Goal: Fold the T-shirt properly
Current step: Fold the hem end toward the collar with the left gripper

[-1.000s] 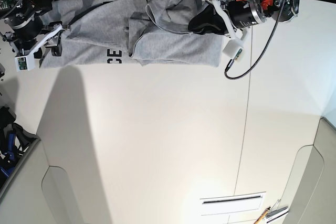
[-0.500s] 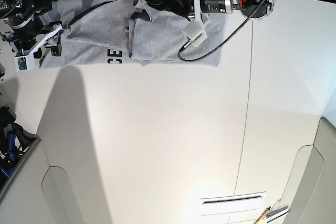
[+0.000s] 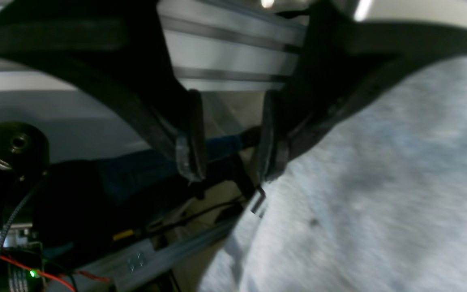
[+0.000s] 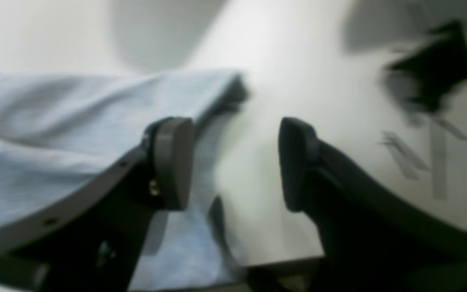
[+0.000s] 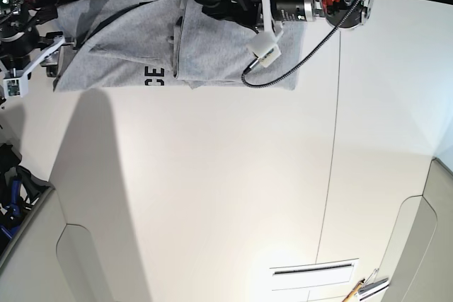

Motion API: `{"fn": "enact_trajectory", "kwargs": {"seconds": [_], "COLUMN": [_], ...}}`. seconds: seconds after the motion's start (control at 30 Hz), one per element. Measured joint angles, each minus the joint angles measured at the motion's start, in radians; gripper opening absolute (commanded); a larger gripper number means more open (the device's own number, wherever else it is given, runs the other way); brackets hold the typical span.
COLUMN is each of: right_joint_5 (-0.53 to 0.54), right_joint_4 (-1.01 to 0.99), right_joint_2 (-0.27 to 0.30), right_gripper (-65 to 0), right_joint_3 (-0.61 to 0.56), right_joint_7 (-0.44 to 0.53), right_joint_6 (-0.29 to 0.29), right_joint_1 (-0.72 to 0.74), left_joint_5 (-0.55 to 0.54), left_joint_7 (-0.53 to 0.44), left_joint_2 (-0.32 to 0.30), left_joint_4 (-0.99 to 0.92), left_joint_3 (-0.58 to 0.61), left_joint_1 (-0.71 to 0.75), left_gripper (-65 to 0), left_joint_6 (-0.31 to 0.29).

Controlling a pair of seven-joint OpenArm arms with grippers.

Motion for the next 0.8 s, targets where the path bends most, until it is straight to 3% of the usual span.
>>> {"fn": "enact_trajectory", "kwargs": {"seconds": [0.1, 0.33, 0.47, 0.8], "right_joint_5": [0.084, 0.472, 0.657, 0.668], "right_joint_4": [-0.025, -0.280, -0.408, -0.470], "right_joint_2": [0.008, 0.050, 0.046, 0.046], "right_gripper": [-31.6, -31.5, -24.1, -23.0], "right_joint_3": [0.068, 0.154, 0.152, 0.152], "right_joint_7": [0.004, -0.027, -0.137, -0.129], "right_joint_6": [0.003, 0.171, 0.240, 0.238], "right_joint_1": [0.000, 0.007, 0.050, 0.086], "left_joint_5": [0.001, 0.001, 0.003, 0.014], "left_joint_7": [0.000, 0.000, -0.003, -0.004], "left_joint_2": [0.000, 0.000, 0.000, 0.000], "left_joint_4": [0.000, 0.000, 0.000, 0.000], "left_joint_3": [-0.027, -0.031, -0.031, -0.031], "left_joint_1": [0.000, -0.025, -0.033, -0.033], "left_gripper": [-39.8, -39.8, -39.8, -39.8], "left_joint_6": [0.000, 0.000, 0.000, 0.000]}}
